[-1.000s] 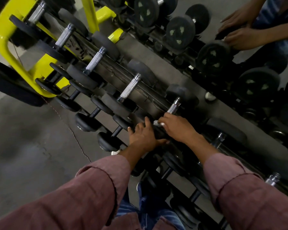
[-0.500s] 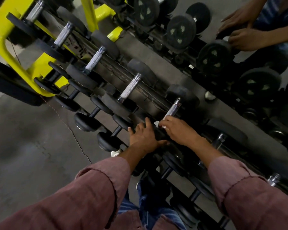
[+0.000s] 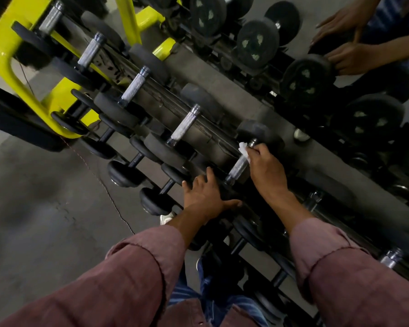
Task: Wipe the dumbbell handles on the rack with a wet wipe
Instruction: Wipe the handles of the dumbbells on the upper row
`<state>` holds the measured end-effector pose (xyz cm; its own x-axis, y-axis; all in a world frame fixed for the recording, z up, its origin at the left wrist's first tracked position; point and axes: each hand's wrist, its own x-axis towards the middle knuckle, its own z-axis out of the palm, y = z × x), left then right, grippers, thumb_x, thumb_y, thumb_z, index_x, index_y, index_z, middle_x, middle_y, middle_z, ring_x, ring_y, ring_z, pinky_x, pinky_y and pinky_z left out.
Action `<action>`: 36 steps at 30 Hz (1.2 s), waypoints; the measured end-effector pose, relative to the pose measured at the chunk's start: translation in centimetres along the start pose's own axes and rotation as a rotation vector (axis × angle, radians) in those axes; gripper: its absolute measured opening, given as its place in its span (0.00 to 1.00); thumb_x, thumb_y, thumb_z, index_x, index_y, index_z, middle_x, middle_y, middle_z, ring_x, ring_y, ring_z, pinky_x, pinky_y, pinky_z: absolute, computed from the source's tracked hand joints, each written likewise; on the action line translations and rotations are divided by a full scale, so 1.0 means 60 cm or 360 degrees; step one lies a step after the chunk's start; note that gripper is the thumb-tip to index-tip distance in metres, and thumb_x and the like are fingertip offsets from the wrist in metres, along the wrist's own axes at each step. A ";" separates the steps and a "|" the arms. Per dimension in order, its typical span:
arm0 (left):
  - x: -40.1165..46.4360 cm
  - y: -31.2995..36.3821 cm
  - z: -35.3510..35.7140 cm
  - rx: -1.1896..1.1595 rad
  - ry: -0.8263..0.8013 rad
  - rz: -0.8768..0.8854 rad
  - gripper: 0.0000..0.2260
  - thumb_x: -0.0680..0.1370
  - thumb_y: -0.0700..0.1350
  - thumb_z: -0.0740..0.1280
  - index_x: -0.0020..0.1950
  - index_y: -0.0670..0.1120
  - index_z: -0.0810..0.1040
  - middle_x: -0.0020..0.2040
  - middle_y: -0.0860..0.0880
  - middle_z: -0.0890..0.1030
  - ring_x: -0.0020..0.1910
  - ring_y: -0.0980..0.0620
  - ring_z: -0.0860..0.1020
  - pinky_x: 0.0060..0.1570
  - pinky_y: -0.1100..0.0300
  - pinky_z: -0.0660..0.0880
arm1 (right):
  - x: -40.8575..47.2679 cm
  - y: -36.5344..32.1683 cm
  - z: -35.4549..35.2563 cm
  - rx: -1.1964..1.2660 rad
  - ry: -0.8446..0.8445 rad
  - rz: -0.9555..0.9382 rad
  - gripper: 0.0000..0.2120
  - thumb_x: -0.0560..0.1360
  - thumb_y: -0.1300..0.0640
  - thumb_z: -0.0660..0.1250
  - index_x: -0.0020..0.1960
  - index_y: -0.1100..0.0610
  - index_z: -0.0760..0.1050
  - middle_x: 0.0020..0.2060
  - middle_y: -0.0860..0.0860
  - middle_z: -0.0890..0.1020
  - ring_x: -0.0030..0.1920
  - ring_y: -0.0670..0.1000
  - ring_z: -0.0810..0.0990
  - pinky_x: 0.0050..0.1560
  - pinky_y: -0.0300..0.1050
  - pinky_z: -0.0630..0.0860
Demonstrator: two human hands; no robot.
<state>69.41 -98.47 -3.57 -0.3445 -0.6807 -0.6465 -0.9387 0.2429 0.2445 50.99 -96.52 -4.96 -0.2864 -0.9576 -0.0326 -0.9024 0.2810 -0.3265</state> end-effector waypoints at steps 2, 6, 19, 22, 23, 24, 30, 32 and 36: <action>0.001 -0.002 0.001 -0.0002 0.0003 0.0000 0.62 0.65 0.81 0.63 0.83 0.45 0.40 0.80 0.39 0.59 0.80 0.42 0.57 0.77 0.35 0.46 | -0.007 -0.004 0.013 -0.0136 -0.0012 -0.0053 0.18 0.82 0.55 0.59 0.71 0.56 0.70 0.59 0.56 0.75 0.50 0.58 0.78 0.40 0.49 0.75; 0.000 -0.003 0.001 -0.0014 0.0027 0.0014 0.62 0.65 0.81 0.64 0.83 0.45 0.41 0.80 0.39 0.59 0.80 0.42 0.58 0.77 0.35 0.46 | -0.037 0.002 0.024 -0.0531 0.0033 -0.0491 0.26 0.76 0.60 0.69 0.73 0.61 0.69 0.62 0.59 0.75 0.49 0.57 0.77 0.42 0.47 0.76; -0.002 0.003 0.000 -0.0005 0.0041 -0.0003 0.61 0.66 0.79 0.65 0.83 0.45 0.41 0.80 0.39 0.60 0.80 0.41 0.59 0.77 0.35 0.47 | -0.025 -0.084 0.013 0.0792 0.0202 0.0779 0.27 0.81 0.63 0.59 0.79 0.52 0.61 0.73 0.57 0.62 0.65 0.55 0.75 0.59 0.30 0.64; -0.003 0.002 -0.003 -0.0015 0.0016 -0.0017 0.62 0.64 0.80 0.65 0.83 0.46 0.41 0.80 0.39 0.59 0.80 0.42 0.58 0.77 0.35 0.46 | -0.014 -0.092 0.009 0.1080 0.0250 0.0982 0.25 0.80 0.66 0.60 0.76 0.56 0.67 0.72 0.57 0.64 0.68 0.55 0.73 0.61 0.28 0.60; -0.003 0.002 -0.004 -0.0013 0.0008 -0.0018 0.63 0.64 0.80 0.65 0.83 0.46 0.41 0.80 0.39 0.59 0.80 0.42 0.58 0.77 0.35 0.46 | -0.012 -0.092 0.008 0.1126 0.0268 0.1015 0.24 0.80 0.67 0.60 0.75 0.56 0.69 0.71 0.58 0.65 0.67 0.55 0.73 0.60 0.27 0.60; -0.003 0.003 -0.003 -0.0013 0.0005 -0.0017 0.63 0.64 0.80 0.65 0.83 0.46 0.40 0.80 0.39 0.59 0.80 0.42 0.58 0.77 0.36 0.46 | -0.010 -0.090 0.011 0.1151 0.0275 0.1046 0.24 0.79 0.67 0.59 0.74 0.56 0.70 0.70 0.58 0.67 0.66 0.55 0.74 0.59 0.26 0.60; -0.002 0.001 0.002 -0.0026 0.0029 -0.0004 0.63 0.64 0.80 0.65 0.83 0.45 0.40 0.80 0.39 0.59 0.80 0.42 0.58 0.77 0.35 0.47 | 0.011 -0.057 0.039 0.1653 0.0143 0.1362 0.13 0.76 0.67 0.59 0.55 0.58 0.78 0.46 0.52 0.81 0.45 0.48 0.80 0.51 0.45 0.76; 0.000 0.000 0.002 -0.0035 0.0038 0.0000 0.63 0.64 0.80 0.65 0.83 0.45 0.41 0.80 0.39 0.60 0.80 0.42 0.58 0.77 0.35 0.46 | 0.021 -0.042 0.037 0.1910 0.0093 0.1423 0.14 0.75 0.71 0.58 0.49 0.56 0.78 0.42 0.50 0.80 0.43 0.45 0.77 0.49 0.40 0.73; -0.001 0.000 0.003 -0.0030 0.0050 0.0001 0.62 0.64 0.80 0.65 0.83 0.45 0.42 0.79 0.39 0.60 0.80 0.42 0.59 0.77 0.36 0.47 | 0.022 -0.030 0.034 0.1955 -0.0046 0.1428 0.16 0.74 0.74 0.57 0.44 0.55 0.75 0.37 0.48 0.76 0.38 0.44 0.72 0.41 0.36 0.68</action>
<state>69.44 -98.28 -3.66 -0.3442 -0.7021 -0.6234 -0.9381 0.2304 0.2585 52.93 -98.41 -6.35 -0.5582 -0.5095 -0.6549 0.3843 0.5408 -0.7483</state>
